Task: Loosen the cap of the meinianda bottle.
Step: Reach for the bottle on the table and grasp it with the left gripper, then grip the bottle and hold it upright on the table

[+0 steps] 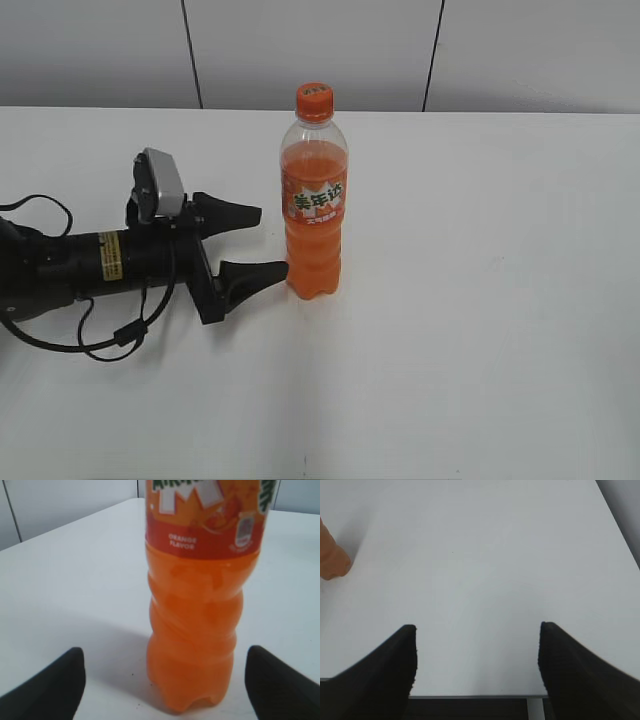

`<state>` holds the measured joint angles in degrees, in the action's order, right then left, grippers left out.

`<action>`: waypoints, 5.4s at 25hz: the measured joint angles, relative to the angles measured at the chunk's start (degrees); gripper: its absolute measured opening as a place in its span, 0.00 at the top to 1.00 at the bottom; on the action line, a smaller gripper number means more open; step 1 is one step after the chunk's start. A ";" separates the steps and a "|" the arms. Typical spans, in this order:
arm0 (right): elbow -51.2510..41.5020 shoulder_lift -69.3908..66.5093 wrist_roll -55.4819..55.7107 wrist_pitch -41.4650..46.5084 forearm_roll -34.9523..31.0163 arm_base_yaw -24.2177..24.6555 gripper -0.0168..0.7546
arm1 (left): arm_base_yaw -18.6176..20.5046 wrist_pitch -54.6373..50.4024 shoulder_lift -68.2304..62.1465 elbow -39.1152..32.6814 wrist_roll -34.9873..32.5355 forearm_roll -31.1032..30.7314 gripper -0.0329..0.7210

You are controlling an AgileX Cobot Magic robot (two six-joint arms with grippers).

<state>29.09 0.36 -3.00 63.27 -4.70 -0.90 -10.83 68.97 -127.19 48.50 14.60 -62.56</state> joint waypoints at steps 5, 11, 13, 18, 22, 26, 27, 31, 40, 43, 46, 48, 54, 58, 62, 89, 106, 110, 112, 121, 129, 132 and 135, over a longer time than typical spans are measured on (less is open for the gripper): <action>0.00 0.00 0.00 0.00 -0.05 0.00 0.25 | -1.42 0.00 -0.04 0.11 0.00 0.33 0.17; 0.00 0.00 0.00 0.00 -0.05 0.00 0.25 | -1.88 0.11 -0.99 2.77 0.87 0.36 0.17; 0.00 0.00 0.00 0.00 -0.05 0.00 0.25 | -1.88 0.06 -1.95 4.32 2.47 0.09 0.17; 0.00 0.00 0.00 -0.05 -0.05 0.00 0.25 | -2.14 0.06 -3.80 6.23 4.25 -2.14 0.17; 0.00 0.00 0.00 -0.05 -0.05 0.00 0.25 | -3.74 0.00 -4.01 6.80 4.46 -2.62 0.17; 0.00 0.00 0.00 -0.05 -0.05 0.00 0.25 | -5.83 0.00 -4.01 9.13 4.94 -2.62 0.17; 0.00 0.00 0.00 -0.05 -0.05 0.00 0.25 | -6.41 0.00 -4.01 9.76 5.07 -2.62 0.17; 0.00 0.00 0.00 -0.05 -0.05 0.00 0.25 | -8.77 -0.06 -4.01 12.10 5.52 -2.31 0.17; 0.00 0.00 0.00 -0.05 -0.05 0.00 0.25 | -9.71 -0.83 -5.72 13.00 5.76 -0.73 0.17; 0.00 0.00 0.00 -0.05 -0.05 0.00 0.25 | -9.58 -0.87 -5.80 13.00 5.92 -1.94 0.17; 0.00 0.00 0.00 -0.05 -0.05 0.00 0.25 | -8.57 -0.60 -5.80 13.00 6.64 -2.50 0.17; 0.00 0.00 0.00 -0.05 -0.05 0.00 0.25 | -7.67 -0.30 -5.80 13.00 7.63 -2.69 0.17; 0.00 0.00 0.00 -0.05 -0.05 0.00 0.25 | -7.13 -0.18 -5.80 13.00 8.12 -2.96 0.17; 0.00 0.00 0.00 -0.05 -0.05 0.00 0.25 | -7.13 -0.07 -5.80 13.00 8.12 -2.96 0.17; 0.00 0.00 0.00 -0.05 -0.05 0.00 0.25 | -7.13 -0.07 -5.80 13.00 8.12 -2.96 0.17; 0.00 0.00 0.00 -0.11 -0.05 0.00 0.25 | -6.70 0.37 -5.80 13.00 6.16 -3.93 0.42; 0.00 0.00 0.00 -0.11 -0.05 0.00 0.25 | -9.00 1.55 -5.68 13.11 11.12 -10.09 0.42; 0.00 0.00 0.00 -0.11 -0.05 0.00 0.25 | -10.43 1.49 -5.68 13.11 11.35 -10.14 0.42; 0.00 0.00 0.00 -0.11 -0.05 0.00 0.25 | -10.62 1.55 -5.68 13.11 11.49 -10.14 0.42; 0.00 0.00 0.00 -0.11 -0.05 0.00 0.25 | -10.66 1.55 -5.68 13.11 11.73 -10.04 0.42; 4.86 -5.16 -6.02 -1.45 -2.90 0.00 0.25 | -10.68 1.50 -5.68 13.11 11.79 -9.96 0.42; 9.94 -15.01 -6.38 -1.61 -3.25 0.00 0.25 | -10.68 1.50 -5.68 13.11 11.79 -9.91 0.42; 16.25 -25.54 -6.49 -1.46 -4.59 0.00 0.25 | -10.72 1.55 -5.68 13.11 11.79 -9.84 0.42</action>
<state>45.34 -25.18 -9.49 61.81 -9.29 -0.90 -21.56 70.51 -132.87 61.61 26.39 -72.40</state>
